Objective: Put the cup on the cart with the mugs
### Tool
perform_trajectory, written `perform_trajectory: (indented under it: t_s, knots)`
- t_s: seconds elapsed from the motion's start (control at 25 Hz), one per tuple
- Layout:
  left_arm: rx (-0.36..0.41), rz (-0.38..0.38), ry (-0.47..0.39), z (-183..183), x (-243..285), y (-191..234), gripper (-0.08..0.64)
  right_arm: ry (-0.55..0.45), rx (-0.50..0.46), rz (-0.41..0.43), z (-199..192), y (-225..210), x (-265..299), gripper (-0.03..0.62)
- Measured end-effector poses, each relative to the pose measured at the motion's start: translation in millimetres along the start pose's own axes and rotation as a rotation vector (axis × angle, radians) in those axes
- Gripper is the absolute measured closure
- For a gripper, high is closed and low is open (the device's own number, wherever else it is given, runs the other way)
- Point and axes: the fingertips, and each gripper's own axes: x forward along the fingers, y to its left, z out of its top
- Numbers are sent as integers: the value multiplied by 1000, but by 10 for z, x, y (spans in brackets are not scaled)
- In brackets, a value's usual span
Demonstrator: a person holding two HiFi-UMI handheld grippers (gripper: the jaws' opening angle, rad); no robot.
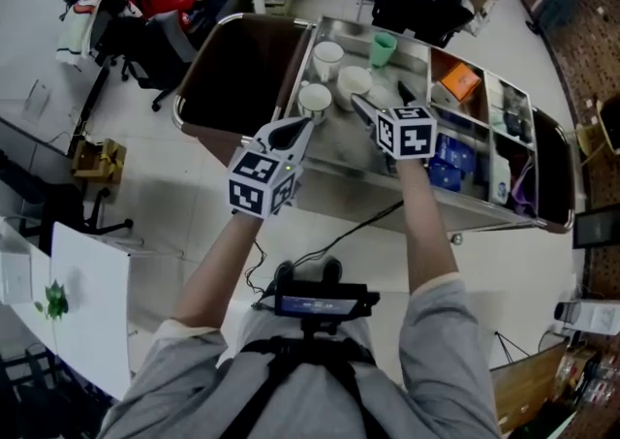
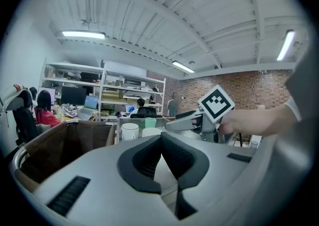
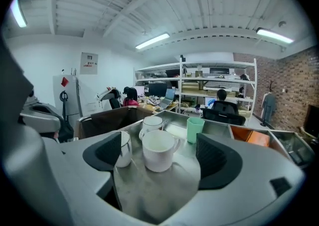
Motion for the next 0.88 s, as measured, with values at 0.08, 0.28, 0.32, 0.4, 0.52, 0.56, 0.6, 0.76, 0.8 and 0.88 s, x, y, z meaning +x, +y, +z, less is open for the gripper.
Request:
perform_trajectory:
  t_s: [0.08,0.28,0.32,0.4,0.52,0.56,0.6,0.76,0.8,0.88]
  knots:
    - [7,-19,-1,-23,-76,-21,560,-33,0,4,72,112,-229,129]
    - [21,-56,6,-137,-284,-62,560,-97,23,-31,84,308,-836,245]
    - [23,-63,11,-180,-323,-74,560,-107,40,-44,44,326,-947,294]
    - [26,-76,22,-275,-404,-93,560,-118,74,-72,-69,362,-1142,354]
    - [31,-91,32,-413,-527,-113,560,-118,111,-119,-300,406,-1377,417]
    - [31,-93,35,-460,-562,-118,560,-115,125,-134,-392,413,-1446,440]
    - [29,-94,39,-508,-594,-123,560,-109,141,-146,-490,421,-1511,458]
    - [10,-86,56,-674,-728,-147,560,-75,193,-155,-882,491,-1759,501]
    - [6,-79,57,-701,-763,-151,560,-68,197,-155,-962,503,-1814,509]
    - [2,-62,63,-761,-835,-171,560,-59,213,-156,-1118,507,-1928,526]
